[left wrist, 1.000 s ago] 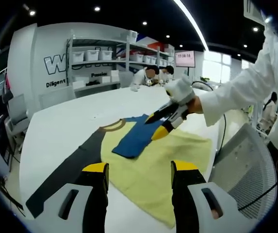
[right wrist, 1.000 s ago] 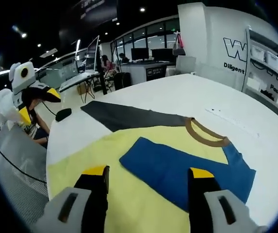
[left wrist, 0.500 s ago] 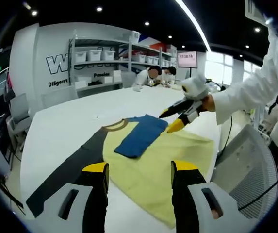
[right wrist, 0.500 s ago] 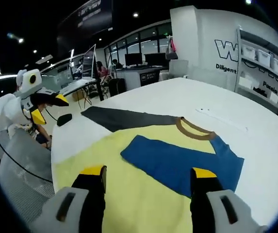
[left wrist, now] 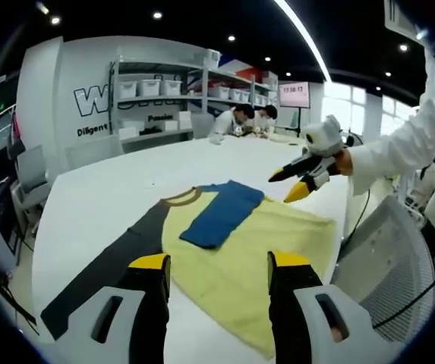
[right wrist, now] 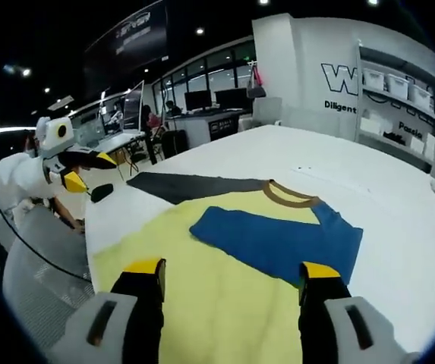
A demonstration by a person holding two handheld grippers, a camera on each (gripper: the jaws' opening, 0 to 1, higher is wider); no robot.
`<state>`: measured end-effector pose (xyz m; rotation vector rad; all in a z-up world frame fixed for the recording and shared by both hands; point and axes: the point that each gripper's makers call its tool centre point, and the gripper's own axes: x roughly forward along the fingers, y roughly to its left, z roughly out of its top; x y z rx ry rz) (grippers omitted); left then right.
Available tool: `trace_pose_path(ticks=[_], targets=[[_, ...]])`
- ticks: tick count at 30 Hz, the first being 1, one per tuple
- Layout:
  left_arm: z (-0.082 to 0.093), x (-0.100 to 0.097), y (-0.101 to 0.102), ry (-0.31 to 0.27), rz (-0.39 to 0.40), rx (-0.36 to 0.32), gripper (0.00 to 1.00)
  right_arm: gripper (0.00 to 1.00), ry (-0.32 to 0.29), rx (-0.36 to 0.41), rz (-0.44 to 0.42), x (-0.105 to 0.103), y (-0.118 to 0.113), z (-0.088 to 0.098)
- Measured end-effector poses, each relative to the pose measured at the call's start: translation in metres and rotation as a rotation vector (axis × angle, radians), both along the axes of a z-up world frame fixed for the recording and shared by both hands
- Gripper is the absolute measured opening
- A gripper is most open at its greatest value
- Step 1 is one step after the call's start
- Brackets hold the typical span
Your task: Fold the garment on the visible template until the final outline fits inside the template.
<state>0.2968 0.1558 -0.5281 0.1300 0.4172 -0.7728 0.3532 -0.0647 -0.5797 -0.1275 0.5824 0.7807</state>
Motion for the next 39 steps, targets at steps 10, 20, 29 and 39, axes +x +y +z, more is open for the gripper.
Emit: trace_pose_path(ticks=[10,20,29,39], targets=[[0.000,0.000,0.000,0.004,0.001,0.002,0.49,0.76,-0.021,0.014,-0.028,-0.015,-0.012,0.010],[-0.002,0.005,0.006,0.005,0.014,-0.016,0.49,0.83,-0.059,0.053,0.018,-0.038,-0.015,0.020],[-0.007,0.008,0.014,0.009,0.029,-0.011,0.49,0.88,-0.086,0.091,0.039,-0.048,-0.019,0.030],[-0.013,0.012,0.032,0.014,0.067,-0.007,0.49,0.90,-0.119,0.115,0.106,-0.064,-0.011,0.037]])
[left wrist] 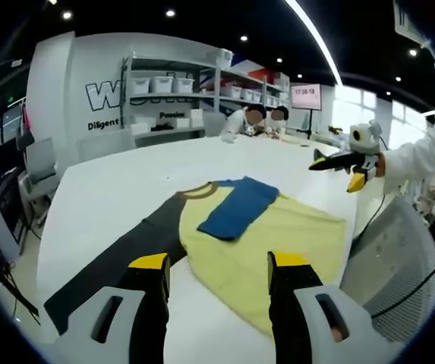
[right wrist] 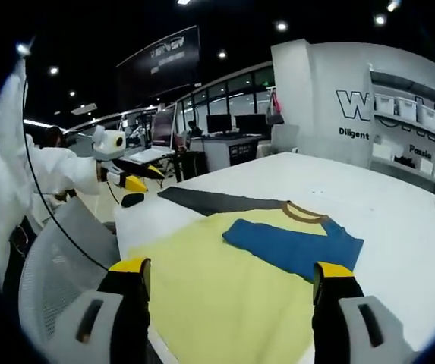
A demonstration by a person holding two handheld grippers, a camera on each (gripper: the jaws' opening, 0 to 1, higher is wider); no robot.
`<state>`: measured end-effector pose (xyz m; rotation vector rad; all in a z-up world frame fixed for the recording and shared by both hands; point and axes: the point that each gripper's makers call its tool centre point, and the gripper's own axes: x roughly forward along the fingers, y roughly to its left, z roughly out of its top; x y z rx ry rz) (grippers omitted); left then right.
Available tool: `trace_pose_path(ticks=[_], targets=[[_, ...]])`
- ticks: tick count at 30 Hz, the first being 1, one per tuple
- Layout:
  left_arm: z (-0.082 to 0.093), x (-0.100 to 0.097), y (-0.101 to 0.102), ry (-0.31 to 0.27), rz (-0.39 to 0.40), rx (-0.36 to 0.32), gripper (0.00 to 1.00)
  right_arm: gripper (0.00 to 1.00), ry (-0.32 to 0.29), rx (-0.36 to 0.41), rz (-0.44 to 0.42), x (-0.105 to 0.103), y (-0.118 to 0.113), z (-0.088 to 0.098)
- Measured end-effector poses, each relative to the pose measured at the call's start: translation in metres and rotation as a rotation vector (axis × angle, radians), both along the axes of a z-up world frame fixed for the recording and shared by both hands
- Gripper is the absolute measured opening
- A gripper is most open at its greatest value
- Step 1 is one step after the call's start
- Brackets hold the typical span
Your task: Fold the garment on the visible template until the final outline fits inside the template.
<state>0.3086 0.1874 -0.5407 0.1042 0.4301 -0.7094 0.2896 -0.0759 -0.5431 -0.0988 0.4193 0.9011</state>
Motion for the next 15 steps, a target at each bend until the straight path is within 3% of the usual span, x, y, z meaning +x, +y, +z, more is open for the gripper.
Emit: trace_pose_path(ticks=[7,15], targets=[[-0.004,0.003,0.017,-0.002,0.034,0.008,0.49,0.90,-0.007,0.009,0.009,-0.002,-0.003,0.002],[-0.011,0.013,0.061,0.004,0.124,0.020,0.50,0.90,0.001,0.007,0.026,-0.004,-0.003,-0.002]])
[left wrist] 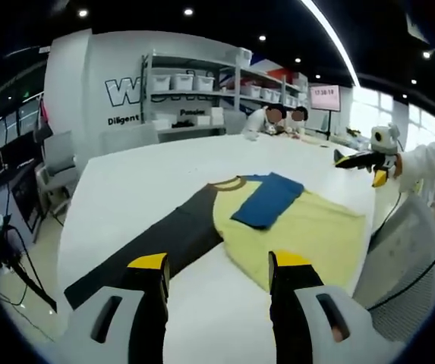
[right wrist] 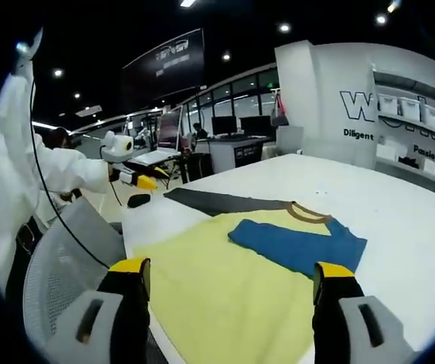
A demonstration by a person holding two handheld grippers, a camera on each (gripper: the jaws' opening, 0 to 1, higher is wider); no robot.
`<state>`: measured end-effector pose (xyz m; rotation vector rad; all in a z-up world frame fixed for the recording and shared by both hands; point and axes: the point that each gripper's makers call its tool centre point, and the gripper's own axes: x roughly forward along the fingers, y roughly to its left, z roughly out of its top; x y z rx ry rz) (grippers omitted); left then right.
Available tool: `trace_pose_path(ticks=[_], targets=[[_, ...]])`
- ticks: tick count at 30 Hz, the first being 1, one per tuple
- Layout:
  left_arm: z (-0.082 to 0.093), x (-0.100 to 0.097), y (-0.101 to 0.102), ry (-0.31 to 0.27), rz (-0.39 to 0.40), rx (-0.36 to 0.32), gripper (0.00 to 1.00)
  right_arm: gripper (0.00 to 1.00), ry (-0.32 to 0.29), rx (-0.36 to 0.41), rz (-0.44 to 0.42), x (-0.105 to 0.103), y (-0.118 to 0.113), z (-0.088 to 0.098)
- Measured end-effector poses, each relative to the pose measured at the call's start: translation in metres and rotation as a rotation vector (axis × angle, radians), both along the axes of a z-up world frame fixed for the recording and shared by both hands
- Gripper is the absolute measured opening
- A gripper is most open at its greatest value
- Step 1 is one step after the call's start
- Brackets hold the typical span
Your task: Fold the garment on the visible template until the final outline fits inside the template.
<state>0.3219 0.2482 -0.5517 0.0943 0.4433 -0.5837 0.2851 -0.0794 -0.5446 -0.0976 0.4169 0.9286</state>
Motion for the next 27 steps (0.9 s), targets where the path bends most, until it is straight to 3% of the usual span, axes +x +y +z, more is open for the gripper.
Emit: trace_pose_path(ticks=[11,14,19,22,23,25,26,27], targets=[[-0.020,0.021,0.066,0.026,0.144,0.025,0.47,0.89,0.012,-0.003,-0.001,0.001,0.001,-0.005],[-0.035,0.034,0.107,0.058,0.306,0.054,0.45,0.89,0.014,-0.004,0.000,0.001,0.001,-0.005],[-0.049,0.046,0.134,0.085,0.389,0.060,0.45,0.89,0.018,-0.008,-0.004,0.002,0.000,-0.006],[-0.062,0.051,0.151,0.127,0.428,0.125,0.44,0.88,0.018,-0.004,-0.008,0.003,-0.001,-0.005],[-0.061,0.054,0.151,0.118,0.425,0.112,0.44,0.88,0.018,-0.006,-0.009,0.003,-0.001,-0.006],[-0.068,0.054,0.160,0.175,0.508,0.070,0.43,0.88,0.021,-0.006,-0.010,0.003,-0.001,-0.006],[-0.068,0.059,0.163,0.159,0.518,0.049,0.43,0.88,0.023,-0.007,-0.011,0.003,-0.001,-0.007],[-0.073,0.061,0.172,0.181,0.566,0.031,0.43,0.88,0.023,-0.011,-0.012,0.003,-0.001,-0.007]])
